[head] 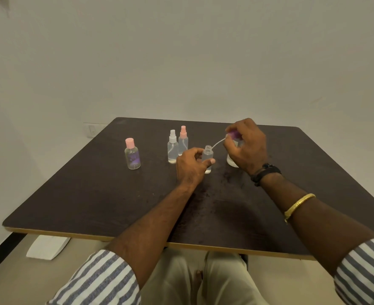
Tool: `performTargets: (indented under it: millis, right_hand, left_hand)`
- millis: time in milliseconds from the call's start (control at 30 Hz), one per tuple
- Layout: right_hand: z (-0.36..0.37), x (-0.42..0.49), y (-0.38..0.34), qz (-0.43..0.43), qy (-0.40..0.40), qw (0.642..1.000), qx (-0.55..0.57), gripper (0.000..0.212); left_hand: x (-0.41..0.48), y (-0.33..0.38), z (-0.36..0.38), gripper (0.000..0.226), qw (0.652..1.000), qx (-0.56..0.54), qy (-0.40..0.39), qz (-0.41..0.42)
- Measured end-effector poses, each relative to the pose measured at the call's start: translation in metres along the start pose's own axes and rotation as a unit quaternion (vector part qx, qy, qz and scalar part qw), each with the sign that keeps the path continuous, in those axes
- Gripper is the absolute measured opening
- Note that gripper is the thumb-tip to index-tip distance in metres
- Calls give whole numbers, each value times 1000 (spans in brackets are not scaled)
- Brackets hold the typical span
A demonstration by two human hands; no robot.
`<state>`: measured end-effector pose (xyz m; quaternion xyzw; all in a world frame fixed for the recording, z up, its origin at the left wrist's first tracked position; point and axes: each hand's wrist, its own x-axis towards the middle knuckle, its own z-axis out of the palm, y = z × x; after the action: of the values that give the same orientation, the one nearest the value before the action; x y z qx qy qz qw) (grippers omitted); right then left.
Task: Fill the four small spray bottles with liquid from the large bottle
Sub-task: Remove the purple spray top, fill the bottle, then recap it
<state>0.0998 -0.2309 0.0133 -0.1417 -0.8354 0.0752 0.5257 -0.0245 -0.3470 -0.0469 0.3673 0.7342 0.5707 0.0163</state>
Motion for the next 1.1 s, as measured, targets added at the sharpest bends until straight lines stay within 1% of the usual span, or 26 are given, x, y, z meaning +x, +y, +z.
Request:
performTargets:
  millis: [133,267,333,500,567,633,733,867,1000,1100]
  right_hand:
    - [-1,4,-4,-17,21,1000,13,10]
    - [2,5,-6,-22,10,1000,17,9]
    - [5,3,-6,-26,-18,999,17,10]
    - [16,-1,-10,-35,-133,990,13,14]
    - [20,-2,-12,-19,-159,987,27,19]
    - [23,-1,-13,-9,-179,983,38,19]
    - [27,0,-11,-11,-205,978,38,14]
    - [28,-2,-9,2,-230,973,36,16]
    - [30,-1,-14,30,-230,972,42,18]
    - [35,1,-15,42,-218,975,0,24]
  left_hand:
    - [1,-1,1,44,1000,-3,0,1]
    - [0,-2,1,43,1000,-9,-4,1]
    - [-1,-1,0,42,1000,-11,-6,2]
    - [-1,-1,0,39,1000,-7,-5,8]
    - [0,-2,0,38,1000,-7,-5,7]
    - [0,-2,0,39,1000,-7,-6,6]
    - [1,-4,0,40,1000,-10,-3,7]
    - [1,-5,1,41,1000,-1,-1,8]
    - [0,-4,0,38,1000,-4,-2,5]
    - [0,-4,-1,30,1000,8,0,12]
